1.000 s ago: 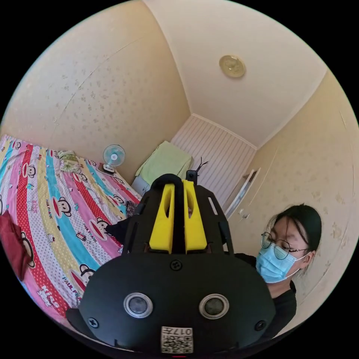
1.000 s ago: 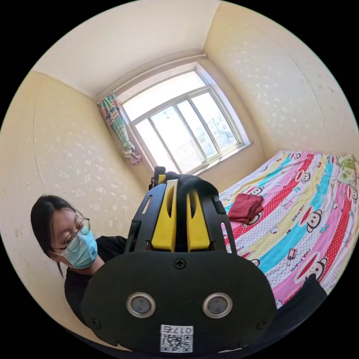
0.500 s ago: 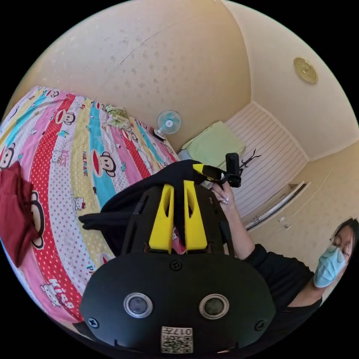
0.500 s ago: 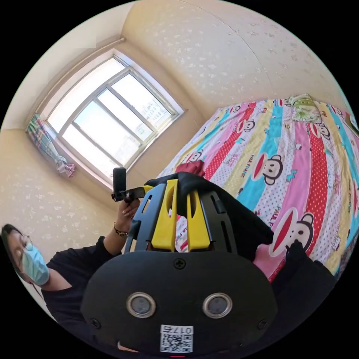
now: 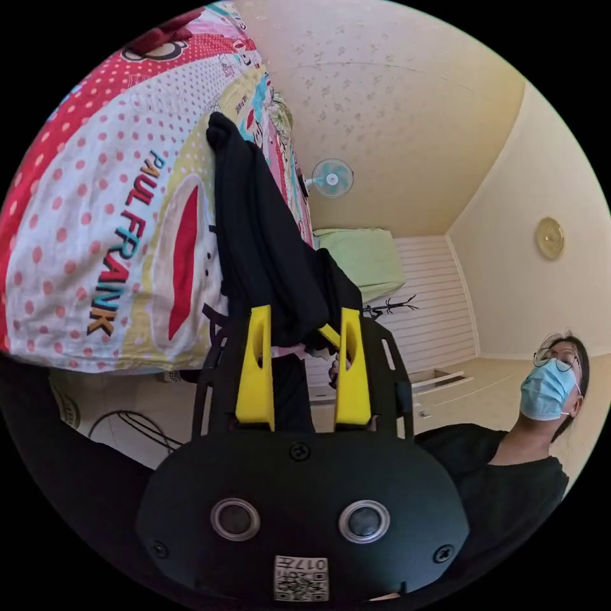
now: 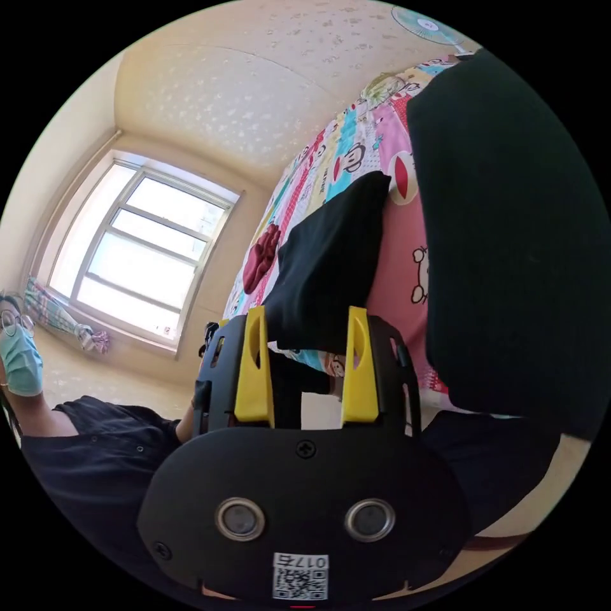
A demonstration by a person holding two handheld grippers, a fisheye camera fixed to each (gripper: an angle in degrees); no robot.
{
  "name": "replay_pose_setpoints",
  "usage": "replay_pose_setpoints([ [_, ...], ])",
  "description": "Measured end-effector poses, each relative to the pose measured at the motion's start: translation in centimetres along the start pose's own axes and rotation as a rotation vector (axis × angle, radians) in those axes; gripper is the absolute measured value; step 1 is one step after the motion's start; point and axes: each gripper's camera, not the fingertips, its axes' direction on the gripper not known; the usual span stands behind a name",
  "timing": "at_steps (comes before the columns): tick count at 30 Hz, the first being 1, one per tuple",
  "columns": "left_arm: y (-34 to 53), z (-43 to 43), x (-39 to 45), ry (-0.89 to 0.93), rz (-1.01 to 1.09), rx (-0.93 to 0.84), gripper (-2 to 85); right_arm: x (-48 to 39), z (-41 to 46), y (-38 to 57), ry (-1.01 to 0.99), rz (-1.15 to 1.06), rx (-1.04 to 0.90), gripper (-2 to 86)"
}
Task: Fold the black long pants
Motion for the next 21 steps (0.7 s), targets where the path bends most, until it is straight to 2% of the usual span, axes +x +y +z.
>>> replay_pose_setpoints([
  [3,-3.8,-1.3,-0.3,-0.094,0.016,0.026,19.4,-0.3,1.4,-3.7,0.093,-0.015,-0.017,20.8],
  [5,-6.7,0.8,-2.7,-0.083,-0.036,-0.061,22.3,0.7,3.7,-6.3,0.144,-0.007,-0.01,21.7],
  [7,-7.7,3.5,-4.8,-0.058,-0.072,-0.15,21.7,1.9,6.4,-7.7,0.163,0.021,-0.08,22.0],
  [8,-7.5,3.6,-5.1,-0.113,-0.071,-0.116,19.7,2.6,7.8,-8.0,0.159,0.037,-0.117,21.5],
  [10,-6.9,3.0,-4.7,-0.18,-0.057,-0.076,18.3,2.8,7.3,-7.3,0.138,0.049,-0.057,17.4],
  [11,-6.3,2.4,-4.7,-0.202,-0.058,-0.052,17.5,3.5,7.5,-6.9,0.022,0.097,-0.102,16.6],
  [13,-5.5,1.5,-4.7,-0.256,-0.068,-0.048,15.8,4.8,7.4,-5.8,-0.08,0.145,-0.115,15.5],
  [15,-4.4,0.3,-4.6,-0.268,-0.08,-0.076,14.5,5.1,6.8,-4.8,-0.116,0.134,-0.158,14.6],
  [17,-2.1,-2.2,-3.9,-0.206,-0.1,-0.095,12.8,4.8,5.7,-3.4,-0.256,0.158,-0.256,13.8],
  [21,1.9,-7.2,-0.8,-0.032,-0.125,-0.079,11.6,2.2,2.8,0.1,-0.47,0.139,-0.285,12.4],
])
